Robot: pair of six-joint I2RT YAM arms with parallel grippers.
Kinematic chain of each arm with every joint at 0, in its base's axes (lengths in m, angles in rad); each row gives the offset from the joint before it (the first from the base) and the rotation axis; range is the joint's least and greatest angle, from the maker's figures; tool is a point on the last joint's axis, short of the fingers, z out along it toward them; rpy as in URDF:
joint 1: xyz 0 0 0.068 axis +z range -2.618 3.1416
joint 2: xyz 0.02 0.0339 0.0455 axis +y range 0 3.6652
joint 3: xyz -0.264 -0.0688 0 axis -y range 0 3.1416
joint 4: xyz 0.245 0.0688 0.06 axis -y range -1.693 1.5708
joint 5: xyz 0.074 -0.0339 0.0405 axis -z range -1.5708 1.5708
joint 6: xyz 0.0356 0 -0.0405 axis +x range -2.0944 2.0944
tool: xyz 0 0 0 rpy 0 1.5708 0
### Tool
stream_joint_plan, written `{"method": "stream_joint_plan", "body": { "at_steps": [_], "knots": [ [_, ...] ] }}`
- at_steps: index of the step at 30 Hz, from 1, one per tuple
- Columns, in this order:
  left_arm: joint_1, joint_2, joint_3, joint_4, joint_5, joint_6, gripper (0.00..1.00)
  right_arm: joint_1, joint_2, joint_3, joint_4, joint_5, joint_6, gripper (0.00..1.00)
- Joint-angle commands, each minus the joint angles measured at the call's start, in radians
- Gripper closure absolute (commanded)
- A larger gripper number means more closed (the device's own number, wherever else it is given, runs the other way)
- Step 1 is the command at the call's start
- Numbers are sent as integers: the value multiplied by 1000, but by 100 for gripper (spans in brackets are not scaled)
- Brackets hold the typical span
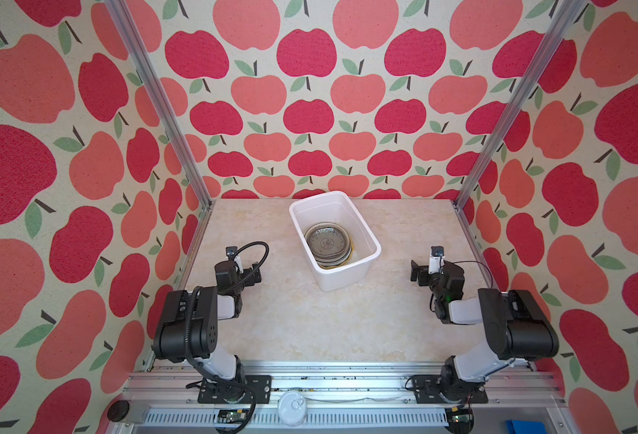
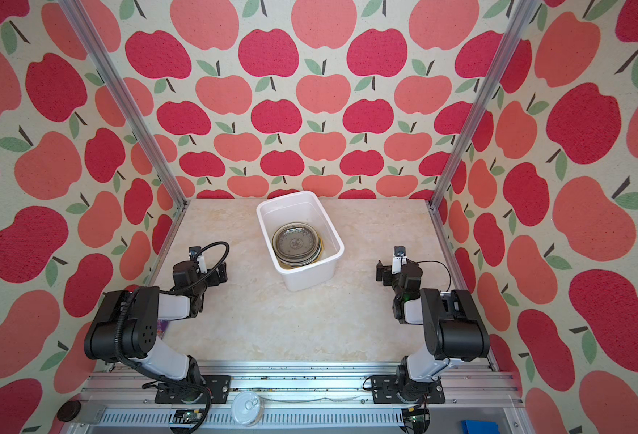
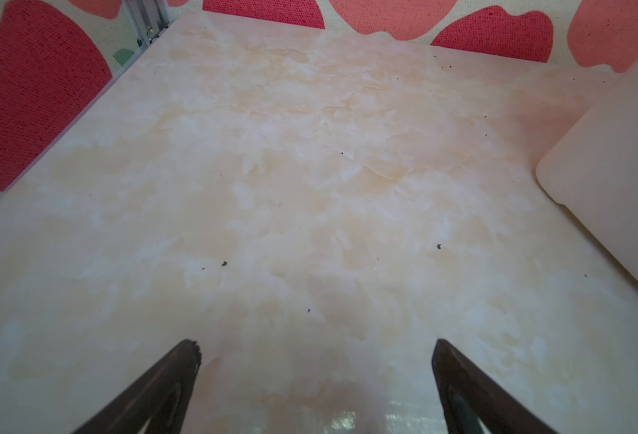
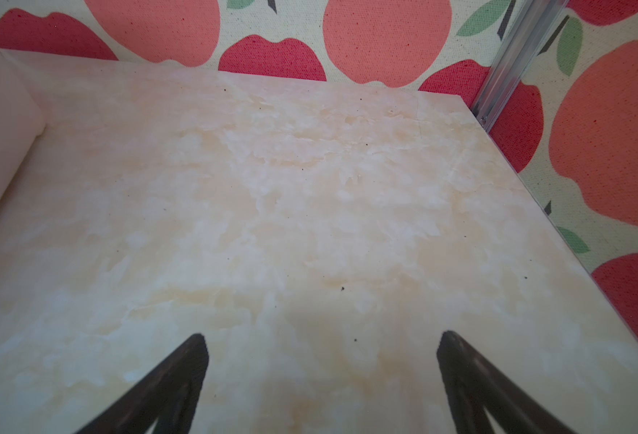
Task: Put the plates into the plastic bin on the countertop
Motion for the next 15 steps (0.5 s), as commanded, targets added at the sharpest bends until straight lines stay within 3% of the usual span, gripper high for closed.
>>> {"method": "stream_joint_plan", "body": {
  "at_steps": [1,15],
  "knots": [
    [1,0,0,102,-35,22,1,-12,4,26,-8,-22,6,1],
    [-20,6,-8,134,-75,36,1,-9,3,25,-9,-14,3,1]
  ]
}}
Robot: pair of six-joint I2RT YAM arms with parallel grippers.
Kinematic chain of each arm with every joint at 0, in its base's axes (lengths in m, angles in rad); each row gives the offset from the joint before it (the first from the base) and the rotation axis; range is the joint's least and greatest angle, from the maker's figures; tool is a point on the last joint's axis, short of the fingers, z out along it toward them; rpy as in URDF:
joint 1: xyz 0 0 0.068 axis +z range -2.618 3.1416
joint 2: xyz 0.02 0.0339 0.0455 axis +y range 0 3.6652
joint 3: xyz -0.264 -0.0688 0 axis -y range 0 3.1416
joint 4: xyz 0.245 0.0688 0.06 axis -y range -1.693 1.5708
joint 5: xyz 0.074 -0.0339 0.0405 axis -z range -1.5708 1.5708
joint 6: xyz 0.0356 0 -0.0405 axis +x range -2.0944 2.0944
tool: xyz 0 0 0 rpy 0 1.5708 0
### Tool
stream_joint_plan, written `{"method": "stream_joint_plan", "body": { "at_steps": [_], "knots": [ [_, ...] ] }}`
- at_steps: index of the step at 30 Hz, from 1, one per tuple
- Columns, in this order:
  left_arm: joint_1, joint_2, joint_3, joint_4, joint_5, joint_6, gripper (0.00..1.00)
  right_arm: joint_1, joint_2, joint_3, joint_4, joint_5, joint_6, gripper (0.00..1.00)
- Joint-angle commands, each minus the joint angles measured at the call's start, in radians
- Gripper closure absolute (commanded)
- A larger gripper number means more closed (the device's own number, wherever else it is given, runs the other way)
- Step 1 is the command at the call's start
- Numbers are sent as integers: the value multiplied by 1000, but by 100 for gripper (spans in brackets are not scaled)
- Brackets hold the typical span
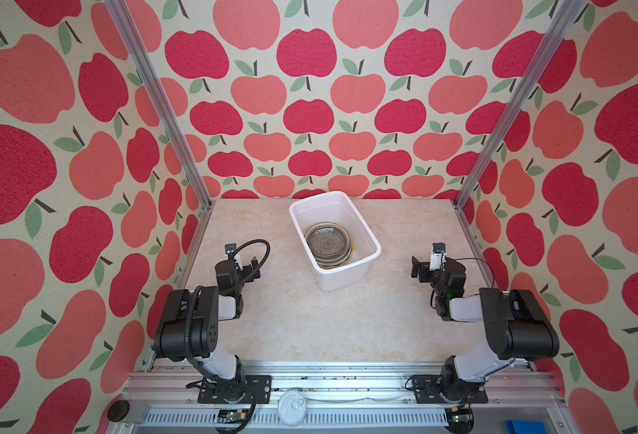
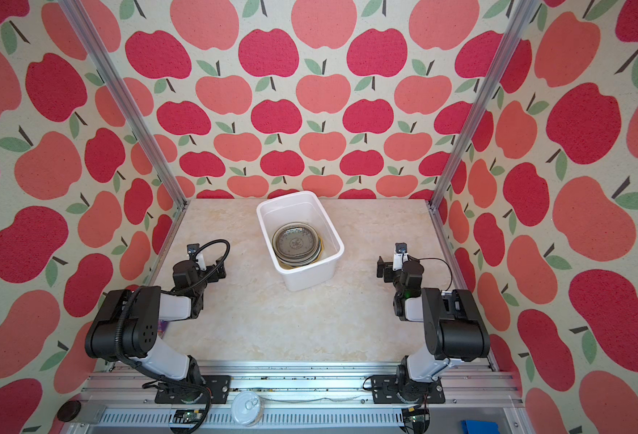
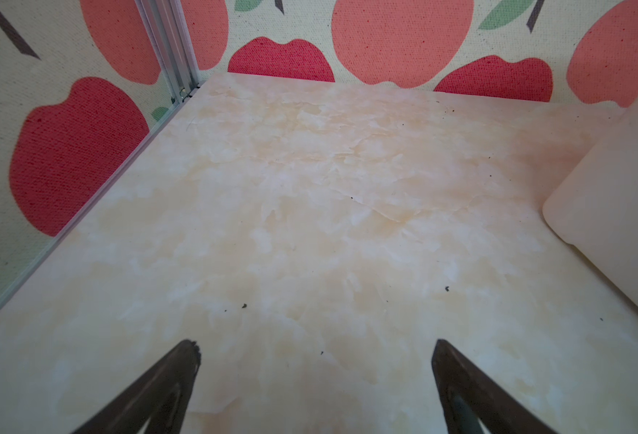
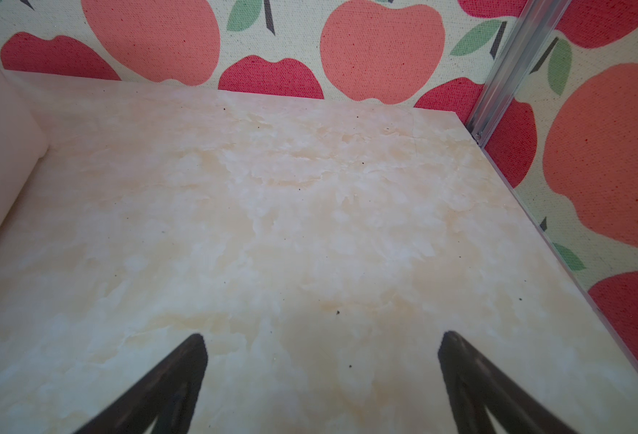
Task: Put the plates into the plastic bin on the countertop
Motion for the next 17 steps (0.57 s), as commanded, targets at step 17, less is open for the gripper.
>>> {"method": "stream_joint_plan", "body": {
  "at_steps": [17],
  "knots": [
    [-2,4,-7,33,-15,17,1,-6,0,2,3,-31,2,1]
  ]
}}
